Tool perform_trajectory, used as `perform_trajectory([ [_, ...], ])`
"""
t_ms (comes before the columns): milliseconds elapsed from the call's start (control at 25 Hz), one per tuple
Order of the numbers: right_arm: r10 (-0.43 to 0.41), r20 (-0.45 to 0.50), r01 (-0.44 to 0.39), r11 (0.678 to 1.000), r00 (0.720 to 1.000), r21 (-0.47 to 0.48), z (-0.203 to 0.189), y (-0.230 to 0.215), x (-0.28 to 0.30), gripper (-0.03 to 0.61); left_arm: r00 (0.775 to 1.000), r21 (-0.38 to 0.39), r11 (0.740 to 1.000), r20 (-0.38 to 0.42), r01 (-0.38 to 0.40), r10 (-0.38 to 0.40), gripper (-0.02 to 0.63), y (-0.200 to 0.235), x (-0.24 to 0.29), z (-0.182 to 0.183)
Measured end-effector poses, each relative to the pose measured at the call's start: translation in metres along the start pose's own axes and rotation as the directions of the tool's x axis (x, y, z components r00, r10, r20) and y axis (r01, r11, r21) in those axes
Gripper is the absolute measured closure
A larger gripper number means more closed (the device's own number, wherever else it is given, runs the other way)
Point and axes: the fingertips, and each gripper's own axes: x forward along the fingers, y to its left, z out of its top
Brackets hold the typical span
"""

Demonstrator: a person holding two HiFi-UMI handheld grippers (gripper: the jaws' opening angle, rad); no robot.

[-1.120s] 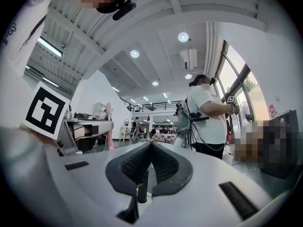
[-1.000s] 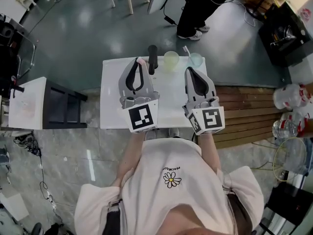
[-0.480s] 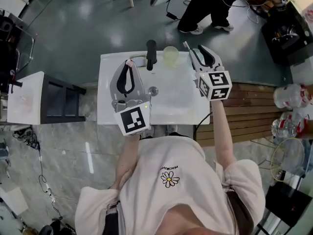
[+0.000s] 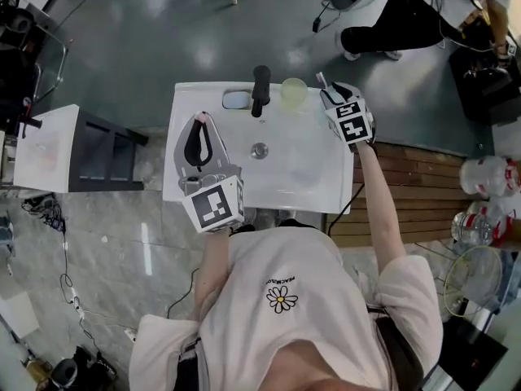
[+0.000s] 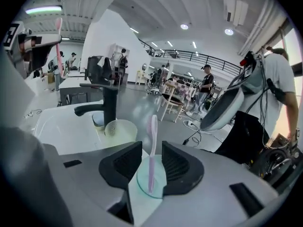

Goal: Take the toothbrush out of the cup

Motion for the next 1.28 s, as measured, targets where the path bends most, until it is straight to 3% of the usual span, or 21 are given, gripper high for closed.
perform_trajectory([
  [280,0.023,-0.067,-0.02,0.999,0.997,0.039,-0.017,-0.002,0.016,0.47,0.999,-0.016,0.999,-0.031,-0.034,0.034,0.592,0.007,-0.007,-0.011],
  [520,-0.015,-0.059,0.019,0.998,0.998,0.064,-0.017,-0.007,0.015,0.579,0.998,-0.015,0.998,-0.029,-0.056,0.056,0.592,0.014,-0.011,-0.01],
  [880,-0.066,-0.012,0.067,0.98,0.998,0.189,-0.005,-0.022,0.0,0.58,0.995,-0.035,0.995,-0.026,-0.096,0.095,0.592,0.036,-0.022,-0.009],
  [1120,-0.109,0.053,0.097,0.977,0.993,0.188,0.022,-0.03,-0.025,0.58,0.996,-0.058,0.995,-0.014,-0.085,0.084,0.591,0.042,-0.023,-0.006],
  [1280,-0.073,0.029,0.067,0.985,0.997,0.16,0.02,-0.02,-0.023,0.577,0.997,-0.076,0.995,-0.015,-0.07,0.069,0.592,0.043,-0.022,-0.006],
])
